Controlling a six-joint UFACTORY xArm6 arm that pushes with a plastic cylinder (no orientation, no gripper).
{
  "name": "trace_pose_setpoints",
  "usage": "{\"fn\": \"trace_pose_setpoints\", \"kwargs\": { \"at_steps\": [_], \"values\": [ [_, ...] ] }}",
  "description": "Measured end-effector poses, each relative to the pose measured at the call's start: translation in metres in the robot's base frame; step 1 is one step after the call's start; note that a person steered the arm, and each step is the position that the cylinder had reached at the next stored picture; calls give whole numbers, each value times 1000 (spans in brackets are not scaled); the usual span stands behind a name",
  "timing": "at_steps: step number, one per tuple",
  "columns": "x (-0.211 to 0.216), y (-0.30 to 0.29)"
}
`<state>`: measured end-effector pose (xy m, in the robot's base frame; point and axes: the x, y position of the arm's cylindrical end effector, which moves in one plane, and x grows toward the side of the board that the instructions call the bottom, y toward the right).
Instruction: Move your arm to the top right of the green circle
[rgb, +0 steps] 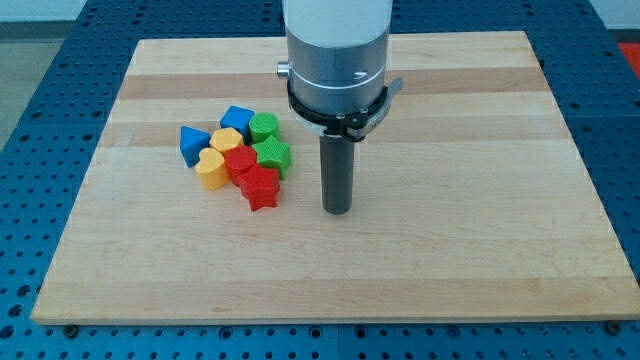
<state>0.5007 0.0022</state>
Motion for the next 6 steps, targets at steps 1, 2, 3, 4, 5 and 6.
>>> {"fn": "trace_pose_setpoints", "kwargs": {
  "at_steps": [1,2,3,4,5,6],
  "values": [
    [-1,0],
    [-27,0],
    [-96,-1],
    [-106,-1],
    [-139,-20],
    [-147,-39]
  ]
}}
